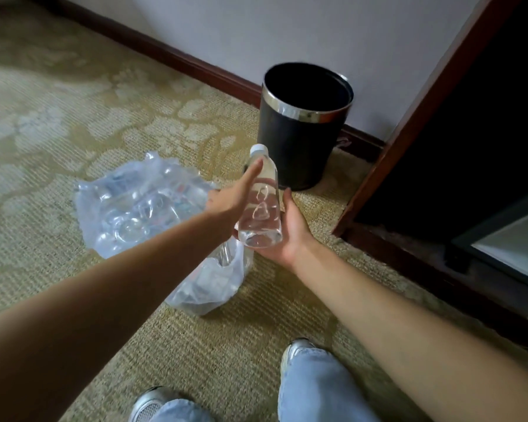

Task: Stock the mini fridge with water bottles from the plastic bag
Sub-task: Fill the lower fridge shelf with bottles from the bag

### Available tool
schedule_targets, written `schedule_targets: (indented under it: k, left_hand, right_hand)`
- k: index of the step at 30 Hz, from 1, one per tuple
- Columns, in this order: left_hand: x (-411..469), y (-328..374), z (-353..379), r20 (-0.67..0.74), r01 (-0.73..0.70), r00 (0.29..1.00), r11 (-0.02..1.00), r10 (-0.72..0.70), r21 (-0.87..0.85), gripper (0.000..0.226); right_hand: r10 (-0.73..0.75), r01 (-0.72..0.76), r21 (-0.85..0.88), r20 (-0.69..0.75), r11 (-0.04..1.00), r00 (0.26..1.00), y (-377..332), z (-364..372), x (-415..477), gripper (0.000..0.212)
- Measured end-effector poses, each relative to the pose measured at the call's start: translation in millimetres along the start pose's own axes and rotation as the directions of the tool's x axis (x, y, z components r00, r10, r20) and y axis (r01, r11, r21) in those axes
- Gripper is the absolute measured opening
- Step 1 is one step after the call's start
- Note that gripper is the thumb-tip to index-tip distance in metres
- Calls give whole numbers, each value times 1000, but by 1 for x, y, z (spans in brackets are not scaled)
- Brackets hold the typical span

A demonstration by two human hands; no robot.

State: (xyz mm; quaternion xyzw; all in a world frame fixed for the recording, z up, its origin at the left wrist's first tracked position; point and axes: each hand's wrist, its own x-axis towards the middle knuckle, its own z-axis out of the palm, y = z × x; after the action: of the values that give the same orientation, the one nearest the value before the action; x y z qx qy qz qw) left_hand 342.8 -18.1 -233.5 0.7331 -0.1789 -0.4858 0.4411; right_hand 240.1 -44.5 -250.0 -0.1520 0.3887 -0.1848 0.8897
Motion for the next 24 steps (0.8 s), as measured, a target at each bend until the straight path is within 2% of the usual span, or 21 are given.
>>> schedule_targets:
  k: [1,2,5,8,13,16,19,21,24]
  left_hand:
    - [-11,5,3,-45,0,999,999,1,34,112]
    - [-18,9,5,-61,-26,998,998,30,56,114]
    - [-43,25,15,-39,-203,978,975,207,88,87]
    - [-69,42,24,-98,-312,935,920,342,238,64]
    - [-124,69,46,-85,-365,901,850,425,379,57]
    - [-157,78,64,26,-432,895,849,446,305,61]
    - [-189,86,89,162,-408,909,899,384,158,68]
    - [-208,90,107,141,-410,909,904,393,118,67]
    - [-231,98,131,81,-439,898,882,431,172,66]
  right_hand:
    - [-8,8,12,0,1000,1000,-4,2,-9,70]
    - [-22,22,10,4,1000,1000,-9,4,-18,67]
    - [-86,87,-40,26,995,996,-21,11,-50,65]
    - [-130,133,-92,42,987,991,-31,18,-84,62]
    - [-231,233,-113,25,966,973,-43,27,-145,59]
    - [-302,300,-172,14,938,953,-48,27,-188,63]
    - [-348,346,-182,19,920,937,-55,22,-232,61]
    - [-385,383,-162,21,909,923,-59,16,-258,61]
    - [-442,439,-134,6,888,897,-64,6,-289,60]
